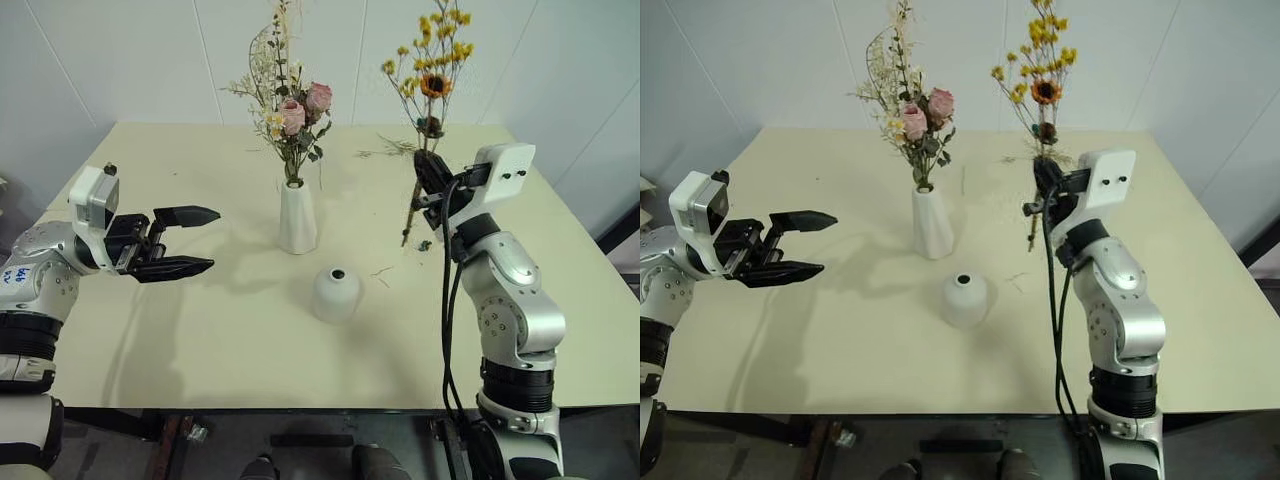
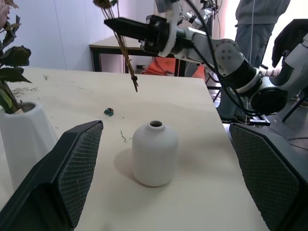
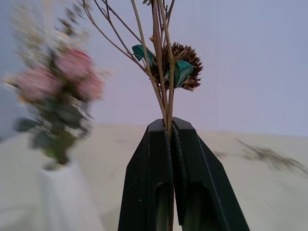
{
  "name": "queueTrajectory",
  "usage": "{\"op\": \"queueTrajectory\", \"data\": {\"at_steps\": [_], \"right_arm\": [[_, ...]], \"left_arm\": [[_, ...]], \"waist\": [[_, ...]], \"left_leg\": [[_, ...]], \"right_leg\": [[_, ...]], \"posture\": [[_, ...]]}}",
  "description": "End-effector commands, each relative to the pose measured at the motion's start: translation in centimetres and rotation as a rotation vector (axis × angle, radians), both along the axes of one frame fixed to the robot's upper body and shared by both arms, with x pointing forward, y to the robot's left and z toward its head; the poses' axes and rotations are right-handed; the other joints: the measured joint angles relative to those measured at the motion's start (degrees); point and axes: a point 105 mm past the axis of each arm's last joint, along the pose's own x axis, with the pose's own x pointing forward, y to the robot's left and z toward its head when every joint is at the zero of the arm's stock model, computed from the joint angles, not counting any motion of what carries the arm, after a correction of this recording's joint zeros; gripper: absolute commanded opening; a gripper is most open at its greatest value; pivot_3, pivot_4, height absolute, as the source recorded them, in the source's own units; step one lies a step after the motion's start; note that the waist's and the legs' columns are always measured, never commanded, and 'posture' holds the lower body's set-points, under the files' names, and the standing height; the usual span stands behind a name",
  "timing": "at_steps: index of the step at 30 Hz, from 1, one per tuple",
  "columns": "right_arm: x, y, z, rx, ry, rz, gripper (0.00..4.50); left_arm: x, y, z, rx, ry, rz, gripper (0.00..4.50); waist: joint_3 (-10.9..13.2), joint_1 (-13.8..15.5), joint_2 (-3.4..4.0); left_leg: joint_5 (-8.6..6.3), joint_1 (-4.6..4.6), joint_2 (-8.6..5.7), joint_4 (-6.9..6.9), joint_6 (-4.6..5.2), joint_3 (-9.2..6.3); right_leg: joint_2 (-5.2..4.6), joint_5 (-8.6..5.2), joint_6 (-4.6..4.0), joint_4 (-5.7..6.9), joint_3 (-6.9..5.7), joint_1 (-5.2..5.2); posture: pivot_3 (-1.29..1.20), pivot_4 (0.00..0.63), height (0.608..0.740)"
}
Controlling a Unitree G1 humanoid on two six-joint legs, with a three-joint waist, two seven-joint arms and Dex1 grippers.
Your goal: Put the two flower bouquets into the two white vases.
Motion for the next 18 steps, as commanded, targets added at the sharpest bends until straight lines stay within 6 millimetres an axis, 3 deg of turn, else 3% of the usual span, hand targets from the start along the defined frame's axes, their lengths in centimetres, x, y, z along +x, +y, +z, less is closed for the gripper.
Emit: {"op": "queueTrajectory", "data": {"at_steps": [1,7,18], "right_arm": [[-2.1,2.3,0.7,-0.028,-0.094,0.117,0.07],[-3.3,4.9,-0.5,-0.075,-0.097,0.248,0.07],[-5.6,6.0,-1.3,-0.09,-0.084,0.369,0.07]], "left_arm": [[-1.3,0.1,0.6,0.015,-0.036,-0.113,4.5],[-1.5,0.0,0.5,0.016,-0.031,-0.12,4.5],[-1.9,0.2,0.3,0.018,-0.023,-0.126,4.5]], "waist": [[0.0,0.0,0.0],[0.0,0.1,0.0],[0.0,0.1,0.0]], "left_leg": [[0.0,0.0,0.0,0.0,0.0,0.0],[0.0,-0.01,-0.01,0.0,0.0,-0.01],[0.0,0.0,0.0,0.0,-0.01,-0.01]], "right_leg": [[0.0,0.0,0.0,-0.01,0.0,0.0],[0.0,-0.01,0.0,-0.01,0.0,0.0],[0.0,-0.03,-0.02,0.0,0.0,0.0]], "posture": [[0.0,0.15,0.74],[0.0,0.15,0.74],[0.0,0.15,0.74]]}}
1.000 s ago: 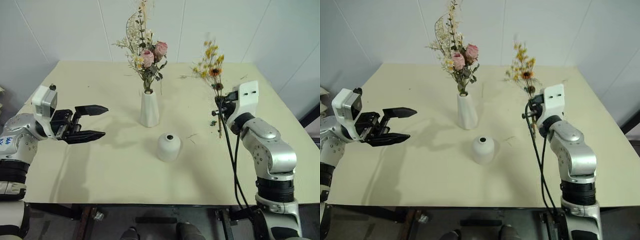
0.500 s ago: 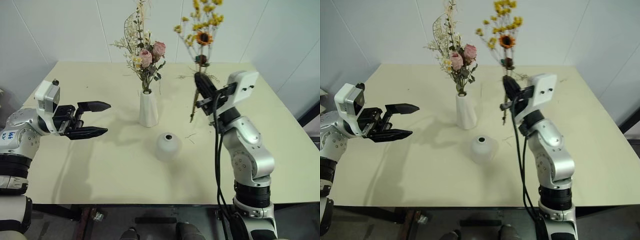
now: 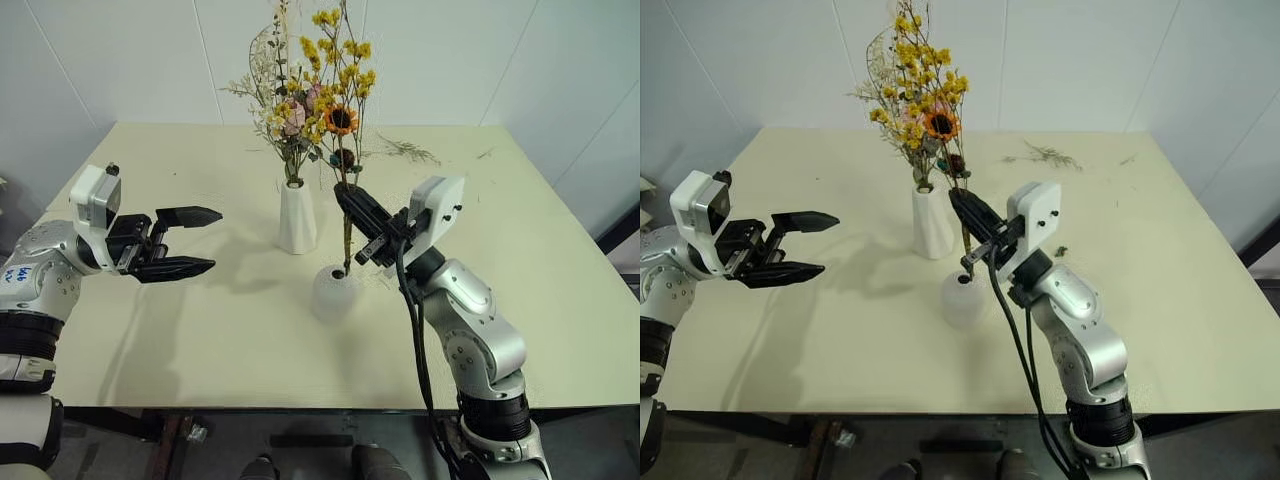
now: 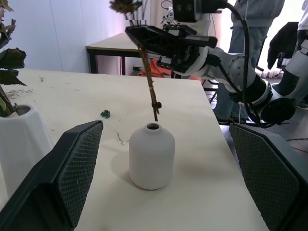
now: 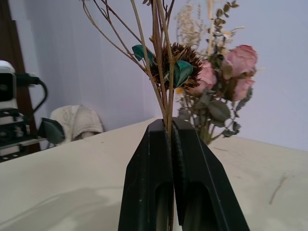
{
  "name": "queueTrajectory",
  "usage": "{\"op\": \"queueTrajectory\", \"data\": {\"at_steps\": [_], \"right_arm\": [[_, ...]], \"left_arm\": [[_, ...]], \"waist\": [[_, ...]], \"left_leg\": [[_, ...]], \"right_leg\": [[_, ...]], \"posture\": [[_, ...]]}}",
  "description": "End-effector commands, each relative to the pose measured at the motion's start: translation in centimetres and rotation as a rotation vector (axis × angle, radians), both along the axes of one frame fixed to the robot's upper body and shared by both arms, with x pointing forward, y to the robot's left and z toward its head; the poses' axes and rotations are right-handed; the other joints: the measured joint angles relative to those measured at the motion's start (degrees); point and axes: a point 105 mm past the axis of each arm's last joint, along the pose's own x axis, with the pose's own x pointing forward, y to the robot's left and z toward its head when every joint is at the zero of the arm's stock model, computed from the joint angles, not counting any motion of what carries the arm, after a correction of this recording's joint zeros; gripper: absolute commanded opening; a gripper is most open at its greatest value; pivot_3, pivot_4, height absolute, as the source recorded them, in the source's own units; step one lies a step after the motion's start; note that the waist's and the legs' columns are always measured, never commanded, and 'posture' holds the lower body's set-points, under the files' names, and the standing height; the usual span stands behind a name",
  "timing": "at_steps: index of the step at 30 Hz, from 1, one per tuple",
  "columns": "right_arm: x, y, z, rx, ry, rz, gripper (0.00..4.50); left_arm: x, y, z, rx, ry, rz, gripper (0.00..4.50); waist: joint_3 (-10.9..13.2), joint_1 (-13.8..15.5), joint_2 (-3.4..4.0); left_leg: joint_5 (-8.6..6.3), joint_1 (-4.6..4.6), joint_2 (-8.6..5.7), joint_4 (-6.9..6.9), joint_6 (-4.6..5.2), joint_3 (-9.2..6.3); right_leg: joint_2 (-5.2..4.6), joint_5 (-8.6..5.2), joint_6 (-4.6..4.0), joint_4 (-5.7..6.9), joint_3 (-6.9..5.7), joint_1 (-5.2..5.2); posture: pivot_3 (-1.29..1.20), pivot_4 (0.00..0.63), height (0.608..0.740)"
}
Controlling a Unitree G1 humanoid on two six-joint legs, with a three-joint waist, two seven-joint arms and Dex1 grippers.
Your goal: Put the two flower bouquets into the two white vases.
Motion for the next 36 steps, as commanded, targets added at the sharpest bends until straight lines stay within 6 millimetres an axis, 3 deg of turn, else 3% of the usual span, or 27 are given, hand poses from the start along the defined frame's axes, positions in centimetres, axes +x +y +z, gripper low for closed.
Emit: {"op": "queueTrajectory", "data": {"at_steps": [1,19,36], "right_arm": [[-1.7,0.3,1.0,0.014,-0.043,0.056,0.07],[1.1,0.4,0.9,0.031,-0.055,-0.003,0.07],[1.1,0.6,0.1,0.037,-0.031,0.009,0.07]], "left_arm": [[-1.7,0.1,0.7,0.024,-0.046,-0.117,4.5],[-1.6,0.0,0.8,0.019,-0.048,-0.117,4.5],[-1.4,0.1,0.9,0.018,-0.051,-0.111,4.5]], "waist": [[0.0,0.0,0.0],[0.0,0.0,0.0],[0.0,0.0,0.0]], "left_leg": [[0.0,0.0,0.0,0.0,0.0,0.0],[0.01,0.01,-0.01,0.0,0.0,0.0],[0.01,0.01,0.0,-0.01,0.0,0.0]], "right_leg": [[0.0,0.0,0.0,0.01,0.0,0.0],[0.0,0.0,-0.01,0.01,0.0,-0.01],[0.0,-0.01,-0.01,0.0,0.0,-0.01]], "posture": [[0.0,0.15,0.74],[0.0,0.15,0.74],[0.0,0.15,0.74]]}}
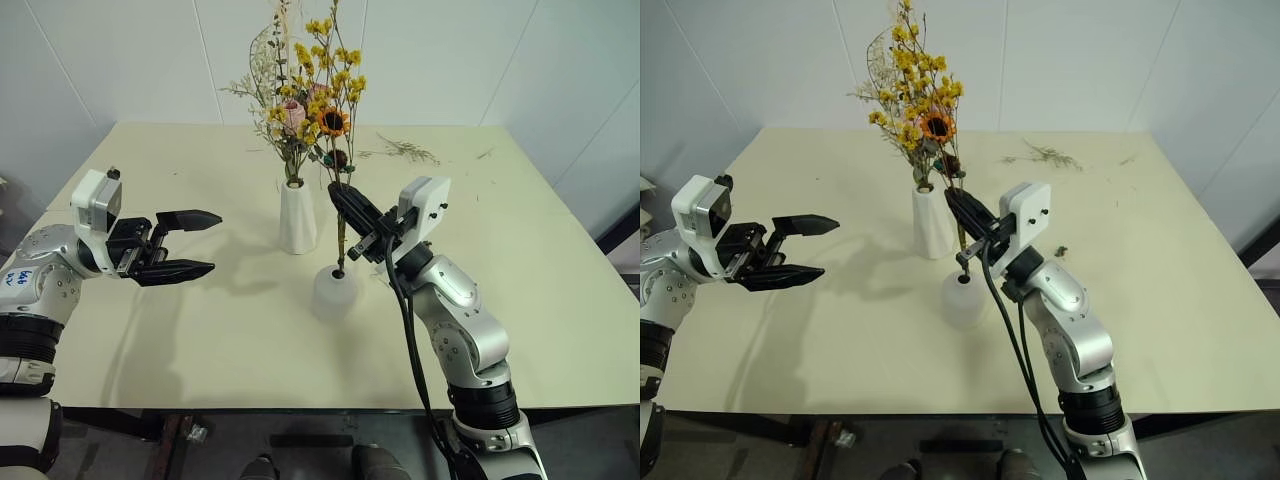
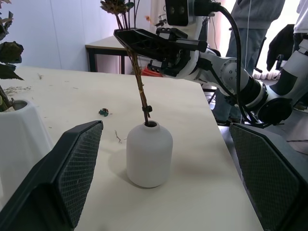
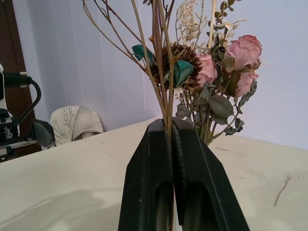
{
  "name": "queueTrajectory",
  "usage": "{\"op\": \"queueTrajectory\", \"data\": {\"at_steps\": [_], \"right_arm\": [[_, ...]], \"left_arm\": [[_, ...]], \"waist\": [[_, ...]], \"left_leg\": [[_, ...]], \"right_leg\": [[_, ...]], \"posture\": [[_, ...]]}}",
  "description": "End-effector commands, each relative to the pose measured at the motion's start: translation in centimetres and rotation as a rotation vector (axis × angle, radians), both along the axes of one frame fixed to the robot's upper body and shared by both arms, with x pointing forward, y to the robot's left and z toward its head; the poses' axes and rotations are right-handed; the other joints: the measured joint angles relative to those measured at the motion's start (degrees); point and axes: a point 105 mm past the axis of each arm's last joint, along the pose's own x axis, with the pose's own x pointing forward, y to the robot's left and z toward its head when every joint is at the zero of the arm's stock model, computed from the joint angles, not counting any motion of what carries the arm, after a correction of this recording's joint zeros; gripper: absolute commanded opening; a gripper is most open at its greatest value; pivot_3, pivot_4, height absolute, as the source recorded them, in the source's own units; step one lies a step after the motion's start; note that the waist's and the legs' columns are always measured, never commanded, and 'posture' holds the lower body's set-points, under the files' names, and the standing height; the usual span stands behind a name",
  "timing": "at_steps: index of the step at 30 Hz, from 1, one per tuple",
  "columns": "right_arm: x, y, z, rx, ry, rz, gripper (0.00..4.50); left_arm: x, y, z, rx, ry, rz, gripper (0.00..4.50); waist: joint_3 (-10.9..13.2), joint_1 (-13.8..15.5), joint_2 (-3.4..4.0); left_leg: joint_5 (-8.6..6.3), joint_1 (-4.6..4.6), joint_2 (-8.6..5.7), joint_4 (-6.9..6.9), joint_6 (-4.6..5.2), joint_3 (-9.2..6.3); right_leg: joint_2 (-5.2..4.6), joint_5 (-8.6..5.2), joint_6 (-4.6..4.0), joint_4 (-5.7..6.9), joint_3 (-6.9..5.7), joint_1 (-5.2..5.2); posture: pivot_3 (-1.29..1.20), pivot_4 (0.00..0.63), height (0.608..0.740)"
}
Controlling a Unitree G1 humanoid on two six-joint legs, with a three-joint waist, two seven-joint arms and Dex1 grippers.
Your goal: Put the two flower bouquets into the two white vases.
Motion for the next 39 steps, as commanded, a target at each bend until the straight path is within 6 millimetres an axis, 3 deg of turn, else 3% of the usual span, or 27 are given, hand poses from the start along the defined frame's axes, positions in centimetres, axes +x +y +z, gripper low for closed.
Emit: {"op": "queueTrajectory", "data": {"at_steps": [1,39], "right_arm": [[-0.7,0.1,0.6,0.025,-0.036,0.021,0.07],[-0.3,0.5,-2.4,-0.052,0.009,0.026,0.07]], "left_arm": [[-1.4,0.0,1.1,0.017,-0.06,-0.112,4.5],[-1.3,0.0,0.9,0.018,-0.061,-0.108,4.5]], "waist": [[0.0,0.0,0.0],[0.0,0.0,0.0]], "left_leg": [[0.0,0.0,0.0,0.0,0.0,0.0],[0.0,0.0,0.0,-0.01,0.0,0.0]], "right_leg": [[0.0,0.0,0.0,0.0,0.0,0.0],[0.0,0.0,0.0,-0.01,0.0,0.0]], "posture": [[0.0,0.15,0.74],[0.0,0.15,0.74]]}}
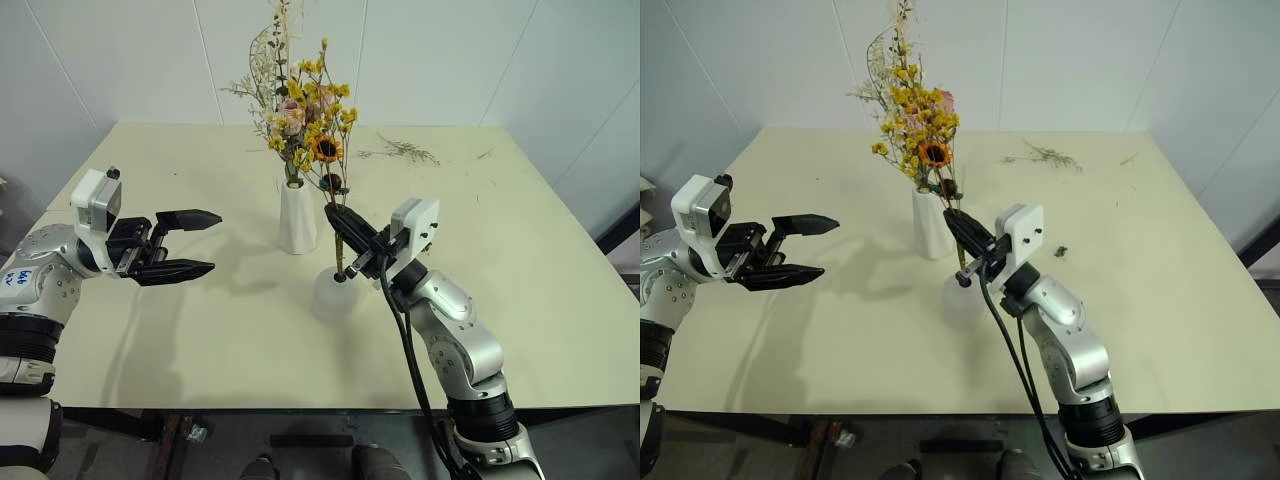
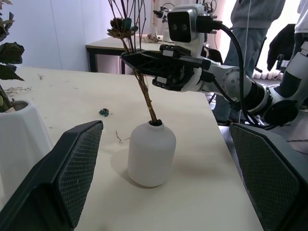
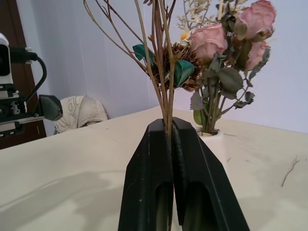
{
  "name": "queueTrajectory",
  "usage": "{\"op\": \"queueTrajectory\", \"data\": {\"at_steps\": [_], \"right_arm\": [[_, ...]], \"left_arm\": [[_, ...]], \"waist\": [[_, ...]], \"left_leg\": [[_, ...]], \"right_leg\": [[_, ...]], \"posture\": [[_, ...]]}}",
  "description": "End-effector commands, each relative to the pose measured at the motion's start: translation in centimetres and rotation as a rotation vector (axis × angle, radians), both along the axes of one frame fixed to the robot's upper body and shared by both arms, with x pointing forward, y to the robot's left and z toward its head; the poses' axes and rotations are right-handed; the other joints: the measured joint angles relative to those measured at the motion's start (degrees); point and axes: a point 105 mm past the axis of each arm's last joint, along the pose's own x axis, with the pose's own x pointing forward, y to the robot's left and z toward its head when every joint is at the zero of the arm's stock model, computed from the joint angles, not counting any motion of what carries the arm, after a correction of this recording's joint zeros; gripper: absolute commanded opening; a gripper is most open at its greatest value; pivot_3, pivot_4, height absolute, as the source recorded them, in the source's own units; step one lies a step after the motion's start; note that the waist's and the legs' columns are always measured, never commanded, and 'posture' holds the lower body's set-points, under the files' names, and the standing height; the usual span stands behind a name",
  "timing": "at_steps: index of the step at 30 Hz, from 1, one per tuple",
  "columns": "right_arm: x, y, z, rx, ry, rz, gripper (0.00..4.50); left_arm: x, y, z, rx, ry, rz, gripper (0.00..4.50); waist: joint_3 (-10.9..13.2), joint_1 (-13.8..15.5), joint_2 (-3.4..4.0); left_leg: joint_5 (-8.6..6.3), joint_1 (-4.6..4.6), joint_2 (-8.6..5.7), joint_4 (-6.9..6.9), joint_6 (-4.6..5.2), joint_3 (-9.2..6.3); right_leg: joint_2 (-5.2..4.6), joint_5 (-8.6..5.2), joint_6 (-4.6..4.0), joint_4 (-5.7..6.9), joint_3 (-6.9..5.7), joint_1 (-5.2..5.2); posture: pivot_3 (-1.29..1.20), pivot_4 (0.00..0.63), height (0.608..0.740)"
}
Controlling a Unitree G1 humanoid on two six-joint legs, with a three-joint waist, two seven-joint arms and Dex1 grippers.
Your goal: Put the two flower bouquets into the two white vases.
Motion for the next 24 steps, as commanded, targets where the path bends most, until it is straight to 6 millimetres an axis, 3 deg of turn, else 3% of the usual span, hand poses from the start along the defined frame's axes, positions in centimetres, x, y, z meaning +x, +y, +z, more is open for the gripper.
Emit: {"op": "queueTrajectory", "data": {"at_steps": [1,24], "right_arm": [[-0.3,0.1,0.3,0.001,-0.034,0.004,0.07],[-0.1,-0.8,-1.3,-0.03,-0.025,-0.033,0.07]], "left_arm": [[-1.4,0.0,0.9,0.019,-0.061,-0.109,4.5],[-1.3,-0.1,0.8,0.017,-0.06,-0.111,4.5]], "waist": [[0.0,0.0,0.0],[0.0,0.0,0.0]], "left_leg": [[0.0,0.0,0.0,0.0,0.0,0.0],[0.0,0.01,0.0,0.0,0.0,0.0]], "right_leg": [[0.0,0.0,0.0,0.0,0.0,0.0],[0.01,0.0,0.0,0.01,0.0,0.0]], "posture": [[0.0,0.15,0.74],[0.0,0.15,0.74]]}}
